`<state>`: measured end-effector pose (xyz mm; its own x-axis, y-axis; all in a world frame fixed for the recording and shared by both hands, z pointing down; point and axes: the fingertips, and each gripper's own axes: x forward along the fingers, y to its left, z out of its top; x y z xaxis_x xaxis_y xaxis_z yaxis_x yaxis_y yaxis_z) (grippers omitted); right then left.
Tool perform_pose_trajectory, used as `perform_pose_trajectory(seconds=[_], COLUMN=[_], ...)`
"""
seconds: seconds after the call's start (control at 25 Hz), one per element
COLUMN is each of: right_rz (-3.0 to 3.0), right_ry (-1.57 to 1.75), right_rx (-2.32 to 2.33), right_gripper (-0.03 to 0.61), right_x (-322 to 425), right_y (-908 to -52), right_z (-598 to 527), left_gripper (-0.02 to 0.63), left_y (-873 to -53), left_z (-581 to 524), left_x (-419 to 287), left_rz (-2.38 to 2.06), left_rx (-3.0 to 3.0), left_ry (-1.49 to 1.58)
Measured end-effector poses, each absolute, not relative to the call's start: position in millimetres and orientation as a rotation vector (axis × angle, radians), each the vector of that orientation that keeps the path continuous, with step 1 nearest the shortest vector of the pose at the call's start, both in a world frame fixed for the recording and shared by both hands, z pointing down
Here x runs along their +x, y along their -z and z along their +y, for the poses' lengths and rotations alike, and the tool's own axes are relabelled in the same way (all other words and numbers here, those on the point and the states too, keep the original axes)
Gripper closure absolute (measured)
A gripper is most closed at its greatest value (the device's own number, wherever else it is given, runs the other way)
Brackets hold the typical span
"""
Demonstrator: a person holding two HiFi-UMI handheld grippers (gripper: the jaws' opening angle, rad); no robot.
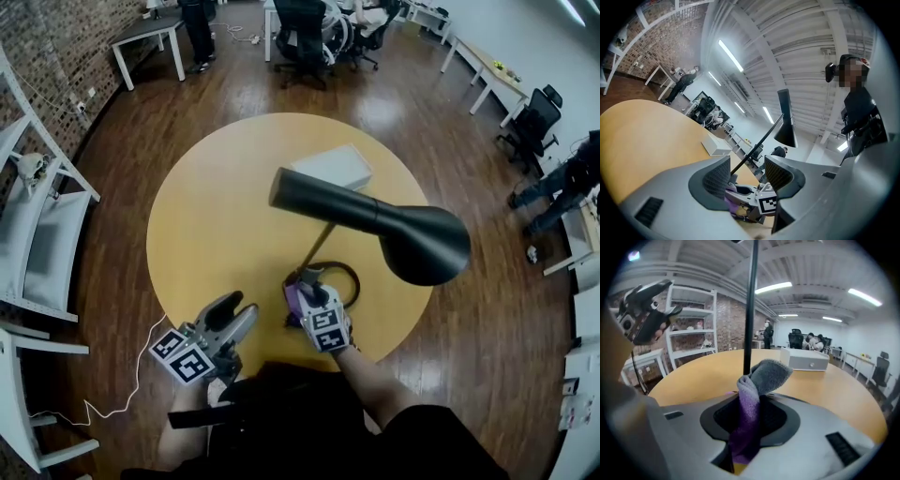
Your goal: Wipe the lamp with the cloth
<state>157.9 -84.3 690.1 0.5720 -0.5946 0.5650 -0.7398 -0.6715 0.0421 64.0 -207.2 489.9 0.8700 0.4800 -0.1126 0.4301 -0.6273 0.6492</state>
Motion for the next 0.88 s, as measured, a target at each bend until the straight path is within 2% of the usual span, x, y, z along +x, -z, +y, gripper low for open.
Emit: perform_pose_trajectory(seconds=[0.28,0.6,0.88], right_rz=[-1.184,-0.897,-0.796], right_ry=[-0.719,-0.873,-0.965], right_rx=[2.334,2.431,2.539], right_gripper=[0.468,0.468,0.468], right_x=[150,184,214], right_y=[-696,-713,-706], right_z=[-59,37,65], left_gripper=[0.402,0.402,0.402], left_y=[-497,-497,-497], left_z=[-209,-196,-190], left_x=[66,75,77], left_rz=[0.652,0.685,0.682], left_rx=[2.33,2.316,2.317], left_ry=[-0.114,-0.117,-0.122])
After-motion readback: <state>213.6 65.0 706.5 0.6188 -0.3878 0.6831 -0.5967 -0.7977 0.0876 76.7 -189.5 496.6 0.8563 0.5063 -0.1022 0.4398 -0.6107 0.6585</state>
